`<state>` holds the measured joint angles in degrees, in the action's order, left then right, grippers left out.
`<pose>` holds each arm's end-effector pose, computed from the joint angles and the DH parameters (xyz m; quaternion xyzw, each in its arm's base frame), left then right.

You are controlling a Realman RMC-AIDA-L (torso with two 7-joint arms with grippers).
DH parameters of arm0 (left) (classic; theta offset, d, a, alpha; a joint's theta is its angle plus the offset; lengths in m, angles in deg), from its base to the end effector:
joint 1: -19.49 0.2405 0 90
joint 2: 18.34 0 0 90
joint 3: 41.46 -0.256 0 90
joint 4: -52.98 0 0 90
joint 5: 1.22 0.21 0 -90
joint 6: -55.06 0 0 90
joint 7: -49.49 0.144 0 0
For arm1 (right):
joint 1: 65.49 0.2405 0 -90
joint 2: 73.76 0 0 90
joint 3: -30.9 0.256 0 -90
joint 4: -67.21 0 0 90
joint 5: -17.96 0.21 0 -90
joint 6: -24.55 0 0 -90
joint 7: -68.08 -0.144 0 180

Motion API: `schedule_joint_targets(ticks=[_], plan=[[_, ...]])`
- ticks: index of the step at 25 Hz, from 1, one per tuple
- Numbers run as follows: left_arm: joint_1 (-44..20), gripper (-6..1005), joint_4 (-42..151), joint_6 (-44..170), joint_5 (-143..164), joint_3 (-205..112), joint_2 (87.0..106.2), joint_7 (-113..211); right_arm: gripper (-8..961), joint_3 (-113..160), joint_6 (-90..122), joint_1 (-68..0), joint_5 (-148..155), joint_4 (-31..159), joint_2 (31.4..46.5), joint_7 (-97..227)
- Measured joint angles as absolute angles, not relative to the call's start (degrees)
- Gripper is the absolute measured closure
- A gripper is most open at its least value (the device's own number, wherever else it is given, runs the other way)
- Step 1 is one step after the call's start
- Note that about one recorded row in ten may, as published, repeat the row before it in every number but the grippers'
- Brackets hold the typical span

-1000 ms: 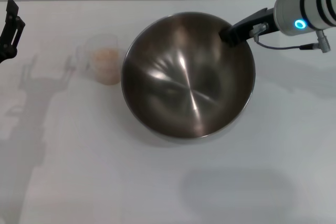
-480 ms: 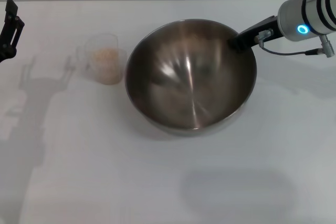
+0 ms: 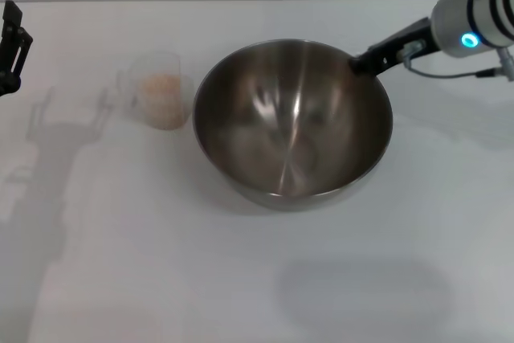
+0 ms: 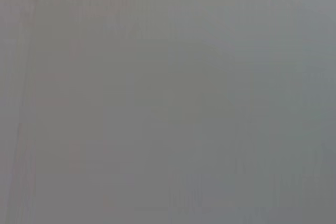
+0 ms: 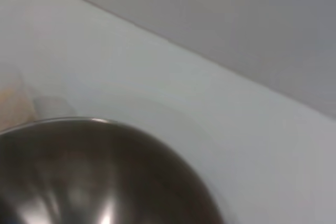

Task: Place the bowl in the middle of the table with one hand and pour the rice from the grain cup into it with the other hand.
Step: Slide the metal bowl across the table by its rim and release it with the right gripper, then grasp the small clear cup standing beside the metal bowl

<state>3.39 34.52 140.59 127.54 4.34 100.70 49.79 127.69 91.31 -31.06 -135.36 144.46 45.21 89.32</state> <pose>-0.3018 0.2842 0.0037 -0.6300 -0.1320 -0.3899 0.6586 0.1625 0.4018 0.0047 -0.8790 0.3333 -0.0695 0.3339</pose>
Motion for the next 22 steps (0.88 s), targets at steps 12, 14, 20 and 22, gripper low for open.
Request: schedule_joint_targets(ticks=[12, 14, 20, 22], plan=[[4.10, 171, 34.53, 141.81, 127.54, 3.69, 100.76, 49.75, 469, 120.86, 72.81, -41.05, -139.08, 160.62, 45.32, 89.63], [4.15, 171, 34.53, 141.89, 127.53, 3.70, 100.76, 49.75, 465, 117.86, 62.57, -44.68, -139.09, 160.86, 45.34, 89.94], [4.11, 171, 34.53, 141.99, 127.53, 3.61, 100.75, 49.75, 462, 107.57, 15.87, -54.49, -138.96, 149.75, 45.53, 90.46], [4.13, 171, 34.53, 142.00, 127.53, 3.59, 100.76, 49.75, 463, 105.47, 3.65, -55.14, -138.66, 143.77, 45.60, 90.05]])
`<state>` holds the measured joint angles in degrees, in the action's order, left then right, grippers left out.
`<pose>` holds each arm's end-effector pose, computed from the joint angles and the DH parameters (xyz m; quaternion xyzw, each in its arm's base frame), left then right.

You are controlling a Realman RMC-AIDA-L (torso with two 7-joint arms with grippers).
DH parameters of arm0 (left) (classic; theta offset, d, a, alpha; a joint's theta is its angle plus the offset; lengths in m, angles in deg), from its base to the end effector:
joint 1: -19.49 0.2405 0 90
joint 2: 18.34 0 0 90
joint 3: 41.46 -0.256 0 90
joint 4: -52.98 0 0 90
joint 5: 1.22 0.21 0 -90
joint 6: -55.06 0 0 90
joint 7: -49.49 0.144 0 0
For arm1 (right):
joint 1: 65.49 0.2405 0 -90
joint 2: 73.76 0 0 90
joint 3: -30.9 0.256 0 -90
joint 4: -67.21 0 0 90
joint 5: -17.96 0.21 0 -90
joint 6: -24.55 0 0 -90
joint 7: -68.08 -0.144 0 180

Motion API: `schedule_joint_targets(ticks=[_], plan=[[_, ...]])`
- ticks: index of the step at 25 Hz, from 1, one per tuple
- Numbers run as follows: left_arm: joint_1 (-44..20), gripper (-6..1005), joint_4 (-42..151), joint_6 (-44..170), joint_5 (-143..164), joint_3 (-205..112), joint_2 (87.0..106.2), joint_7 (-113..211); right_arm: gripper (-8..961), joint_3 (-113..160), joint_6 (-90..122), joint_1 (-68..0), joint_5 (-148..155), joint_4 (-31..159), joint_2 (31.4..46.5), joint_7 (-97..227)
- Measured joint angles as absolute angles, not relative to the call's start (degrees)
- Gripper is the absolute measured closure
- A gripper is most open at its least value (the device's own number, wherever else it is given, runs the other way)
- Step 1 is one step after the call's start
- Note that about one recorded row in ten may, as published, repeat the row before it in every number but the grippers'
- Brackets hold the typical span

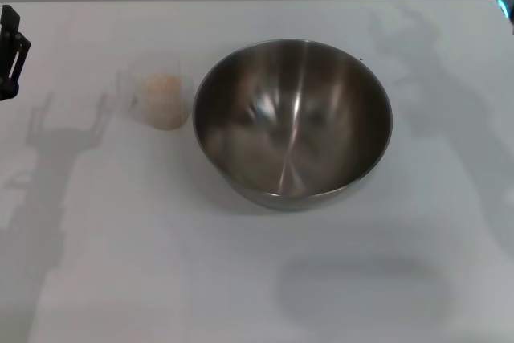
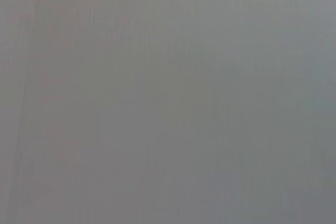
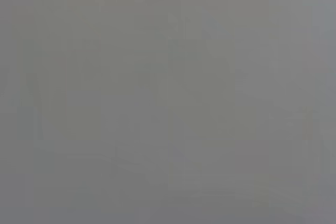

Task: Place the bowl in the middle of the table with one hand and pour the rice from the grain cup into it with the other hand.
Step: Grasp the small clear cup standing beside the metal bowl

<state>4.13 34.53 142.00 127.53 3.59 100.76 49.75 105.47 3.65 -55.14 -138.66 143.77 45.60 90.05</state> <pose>-0.3019 0.2783 0.0035 -0.6287 -0.1277 -0.3942 0.6580 0.1530 0.3725 0.0351 -0.7240 0.0752 0.2889 0.6219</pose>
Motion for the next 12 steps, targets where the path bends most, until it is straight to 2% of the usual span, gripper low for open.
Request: schedule_joint_targets(ticks=[2, 4, 7, 12], plan=[[4.37, 171, 34.81, 141.69, 127.54, 2.09, 100.75, 49.91, 463, 102.01, -17.95, -54.04, -137.23, 130.35, 45.73, 88.73], [4.73, 171, 34.88, 141.43, 127.33, 0.95, 100.75, 50.27, 463, 101.02, -23.98, -53.07, -136.16, 125.87, 45.73, 88.30], [5.77, 171, 34.30, 140.17, 127.24, -0.46, 100.75, 50.83, 464, 95.74, -47.44, -46.90, -128.38, 105.10, 45.79, 84.03], [7.26, 171, 31.65, 133.92, 127.17, -2.09, 100.77, 51.93, 465, 92.83, -56.20, -44.12, -120.56, 95.17, 45.77, 79.79]])
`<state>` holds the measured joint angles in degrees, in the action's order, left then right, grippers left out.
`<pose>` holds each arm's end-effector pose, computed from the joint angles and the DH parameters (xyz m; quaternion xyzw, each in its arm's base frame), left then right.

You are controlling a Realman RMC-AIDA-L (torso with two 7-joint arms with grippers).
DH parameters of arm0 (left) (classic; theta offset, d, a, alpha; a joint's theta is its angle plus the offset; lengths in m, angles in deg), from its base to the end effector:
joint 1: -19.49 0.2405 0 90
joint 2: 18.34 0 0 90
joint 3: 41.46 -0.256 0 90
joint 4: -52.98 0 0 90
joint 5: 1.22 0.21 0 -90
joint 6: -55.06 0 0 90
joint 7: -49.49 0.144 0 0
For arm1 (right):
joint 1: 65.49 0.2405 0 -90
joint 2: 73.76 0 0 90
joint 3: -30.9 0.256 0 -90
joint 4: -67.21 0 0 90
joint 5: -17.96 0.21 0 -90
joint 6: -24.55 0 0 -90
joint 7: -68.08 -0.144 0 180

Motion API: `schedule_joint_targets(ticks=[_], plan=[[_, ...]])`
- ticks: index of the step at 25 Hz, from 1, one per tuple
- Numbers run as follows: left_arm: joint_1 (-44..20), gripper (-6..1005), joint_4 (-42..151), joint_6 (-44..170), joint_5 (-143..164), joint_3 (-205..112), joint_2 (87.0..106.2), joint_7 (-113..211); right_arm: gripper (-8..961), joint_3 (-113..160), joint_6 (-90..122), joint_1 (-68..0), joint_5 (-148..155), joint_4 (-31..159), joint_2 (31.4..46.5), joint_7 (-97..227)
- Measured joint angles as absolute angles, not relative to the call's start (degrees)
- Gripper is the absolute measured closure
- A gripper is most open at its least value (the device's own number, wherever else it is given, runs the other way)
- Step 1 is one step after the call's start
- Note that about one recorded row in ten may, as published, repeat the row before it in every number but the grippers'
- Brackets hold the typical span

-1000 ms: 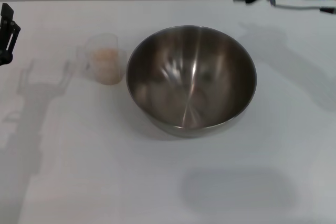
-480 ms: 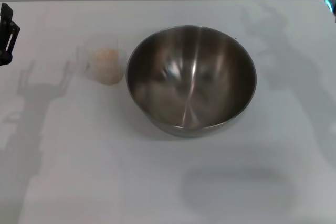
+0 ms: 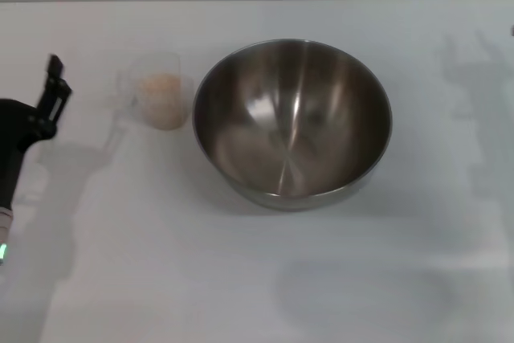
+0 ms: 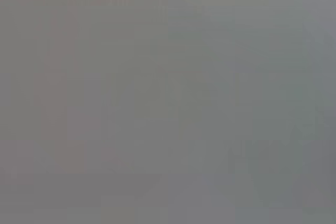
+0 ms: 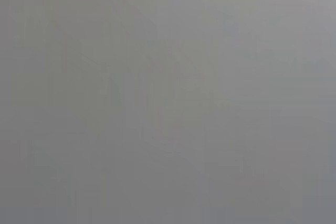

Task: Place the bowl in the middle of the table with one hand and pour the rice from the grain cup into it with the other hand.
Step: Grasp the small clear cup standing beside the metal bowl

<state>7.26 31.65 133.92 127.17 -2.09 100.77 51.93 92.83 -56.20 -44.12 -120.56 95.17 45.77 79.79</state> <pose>-0.3113 0.2643 -0.0285 -0.6795 -0.1743 -0.3439 0.6242 0.2465 0.3367 0.0264 -0.5878 0.0470 0.4004 0.7014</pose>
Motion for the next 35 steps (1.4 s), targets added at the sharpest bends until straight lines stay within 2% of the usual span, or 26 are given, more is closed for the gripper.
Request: schedule_joint_targets(ticks=[10, 15, 35], plan=[[7.83, 172, 25.25, 119.83, 127.09, -2.53, 100.84, 57.78, 464, 93.32, -55.89, -44.49, -119.96, 93.25, 45.56, 78.76], [6.06, 172, 24.24, 113.21, 126.75, -2.15, 100.85, 57.86, 464, 93.36, -56.00, -44.91, -119.91, 92.76, 45.53, 78.99], [-0.42, 198, 28.37, 108.31, 122.16, -1.87, 100.84, 58.00, 465, 93.30, -58.60, -47.05, -119.81, 92.97, 45.51, 79.30]])
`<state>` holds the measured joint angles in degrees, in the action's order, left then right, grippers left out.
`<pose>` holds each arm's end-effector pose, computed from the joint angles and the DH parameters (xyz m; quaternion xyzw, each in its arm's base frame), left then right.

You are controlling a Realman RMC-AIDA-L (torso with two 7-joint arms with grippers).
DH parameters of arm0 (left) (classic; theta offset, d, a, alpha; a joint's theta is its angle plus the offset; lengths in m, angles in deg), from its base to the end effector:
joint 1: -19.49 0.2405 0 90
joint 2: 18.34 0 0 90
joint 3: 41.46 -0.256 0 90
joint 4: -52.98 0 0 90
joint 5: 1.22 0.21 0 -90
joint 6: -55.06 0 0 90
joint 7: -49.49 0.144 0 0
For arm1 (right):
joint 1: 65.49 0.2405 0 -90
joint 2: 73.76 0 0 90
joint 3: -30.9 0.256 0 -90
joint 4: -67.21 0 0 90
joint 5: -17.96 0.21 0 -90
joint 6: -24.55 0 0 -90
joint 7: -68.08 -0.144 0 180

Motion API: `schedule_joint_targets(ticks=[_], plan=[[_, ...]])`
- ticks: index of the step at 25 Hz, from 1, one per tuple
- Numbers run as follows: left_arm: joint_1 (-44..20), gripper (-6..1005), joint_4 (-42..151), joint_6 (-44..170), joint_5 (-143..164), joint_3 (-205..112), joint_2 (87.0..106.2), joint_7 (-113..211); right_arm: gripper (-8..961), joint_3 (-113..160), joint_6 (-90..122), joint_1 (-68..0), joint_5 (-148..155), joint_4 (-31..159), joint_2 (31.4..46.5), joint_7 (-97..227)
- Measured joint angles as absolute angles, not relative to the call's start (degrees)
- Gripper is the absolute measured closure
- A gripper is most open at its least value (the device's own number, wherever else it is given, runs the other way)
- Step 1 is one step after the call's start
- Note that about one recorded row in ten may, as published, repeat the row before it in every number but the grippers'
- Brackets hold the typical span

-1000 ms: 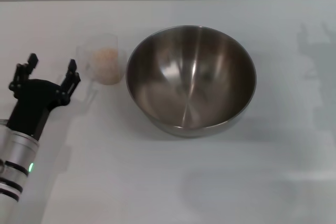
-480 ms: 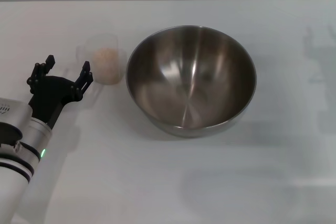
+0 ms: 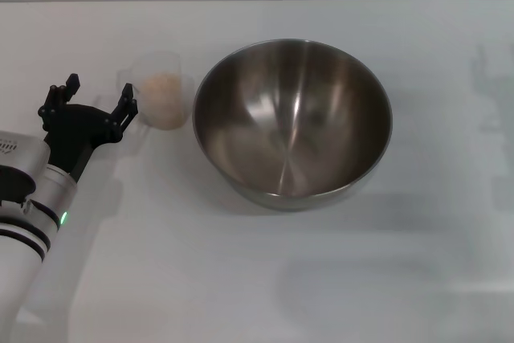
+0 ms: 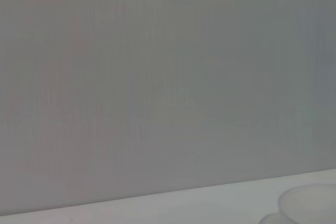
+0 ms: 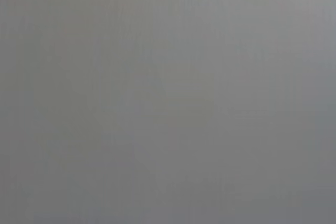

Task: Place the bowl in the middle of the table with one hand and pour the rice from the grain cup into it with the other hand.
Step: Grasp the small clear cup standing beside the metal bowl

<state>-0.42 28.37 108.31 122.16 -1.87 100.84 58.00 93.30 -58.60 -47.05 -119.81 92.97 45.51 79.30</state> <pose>-0.3091 0.3136 -0.0709 -0.7482 -0.2461 -0.2253 0.5735 0.2724 0.3191 0.0336 -0.5756 0.0566 0.3774 0.7232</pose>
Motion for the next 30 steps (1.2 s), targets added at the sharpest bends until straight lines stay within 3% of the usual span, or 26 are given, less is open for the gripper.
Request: schedule_joint_targets(ticks=[30], plan=[[-6.89, 276, 31.64, 102.09, 117.48, -1.74, 100.85, 57.39, 463, 93.30, -58.54, -46.48, -119.80, 92.94, 45.42, 79.34]])
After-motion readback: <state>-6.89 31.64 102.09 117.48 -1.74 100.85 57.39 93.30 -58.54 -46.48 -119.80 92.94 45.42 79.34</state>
